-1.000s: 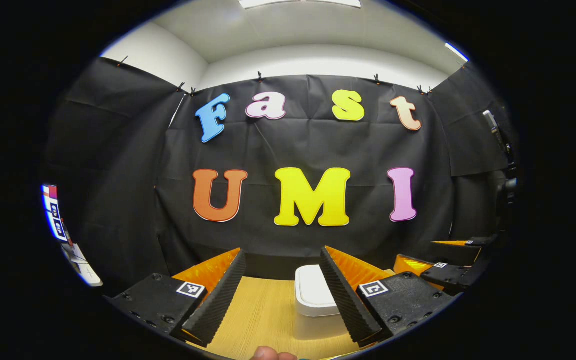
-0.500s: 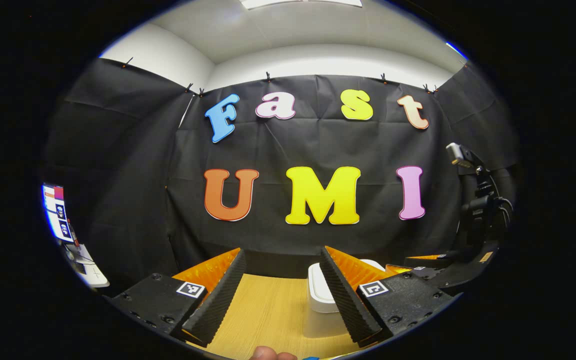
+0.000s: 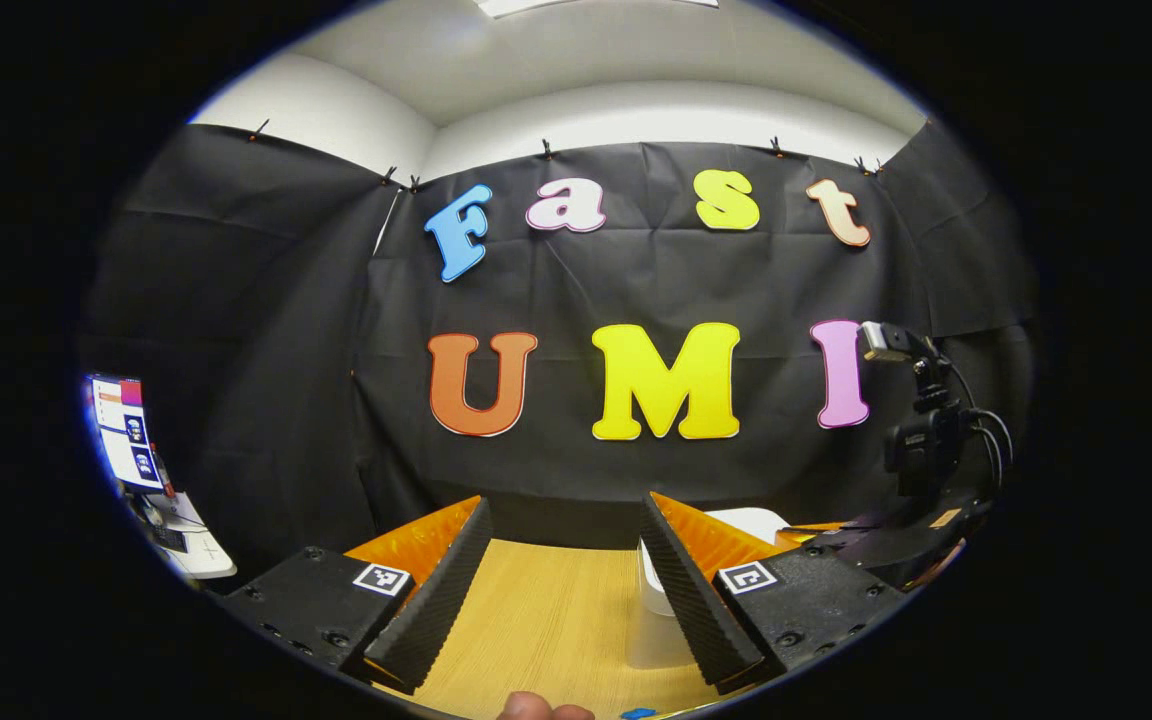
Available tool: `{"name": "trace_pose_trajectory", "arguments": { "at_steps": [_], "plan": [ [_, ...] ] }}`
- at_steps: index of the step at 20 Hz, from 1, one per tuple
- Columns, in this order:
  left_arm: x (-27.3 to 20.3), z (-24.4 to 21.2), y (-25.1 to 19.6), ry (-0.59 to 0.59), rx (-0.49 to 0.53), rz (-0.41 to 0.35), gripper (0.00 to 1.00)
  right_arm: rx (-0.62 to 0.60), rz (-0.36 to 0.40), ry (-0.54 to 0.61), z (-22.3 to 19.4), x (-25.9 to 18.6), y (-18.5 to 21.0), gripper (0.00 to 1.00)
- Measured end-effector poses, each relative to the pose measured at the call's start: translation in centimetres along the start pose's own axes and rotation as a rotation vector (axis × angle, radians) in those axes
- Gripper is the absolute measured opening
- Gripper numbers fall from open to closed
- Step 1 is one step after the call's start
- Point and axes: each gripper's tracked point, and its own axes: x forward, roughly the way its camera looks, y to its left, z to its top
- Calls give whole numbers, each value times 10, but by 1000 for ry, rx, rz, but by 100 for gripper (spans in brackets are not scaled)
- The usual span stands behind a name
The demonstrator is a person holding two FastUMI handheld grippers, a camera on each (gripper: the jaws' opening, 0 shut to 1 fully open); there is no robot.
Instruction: Press the lid of the desktop garbage bin to open it, pick up the crumpled paper on the desktop and throw it into the bin, then pick up the pop can on the desktop and drop it into the bin, and finally close the garbage bin lid.
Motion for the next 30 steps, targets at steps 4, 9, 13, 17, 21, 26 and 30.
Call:
{"name": "trace_pose_trajectory", "arguments": {
  "at_steps": [4, 9, 13, 17, 21, 26, 30],
  "plan": [
    [1, 0, 1, -1, 18, 6, 96, 7, 10, 58, -21, 10, -3, 0],
    [1, -7, -5, 18, 4, -9, 96, 26, 20, 120, -32, 13, -3, 1],
    [1, -14, -10, 37, -20, -32, 96, -26, -11, 36, -8, 4, -6, 7],
    [4, -21, -14, 52, -30, -47, 100, -57, -4, -139, 42, -26, -3, 63],
    [4, -29, -23, 69, -37, -79, 96, -70, -1, -202, 56, -39, -5, 94],
    [2, -51, -36, 123, -30, -123, 96, -32, -33, -233, 51, -65, -24, 96],
    [-3, -72, -49, 174, -28, -165, 96, -2, -85, -228, 33, -83, -49, 96]
  ]
}}
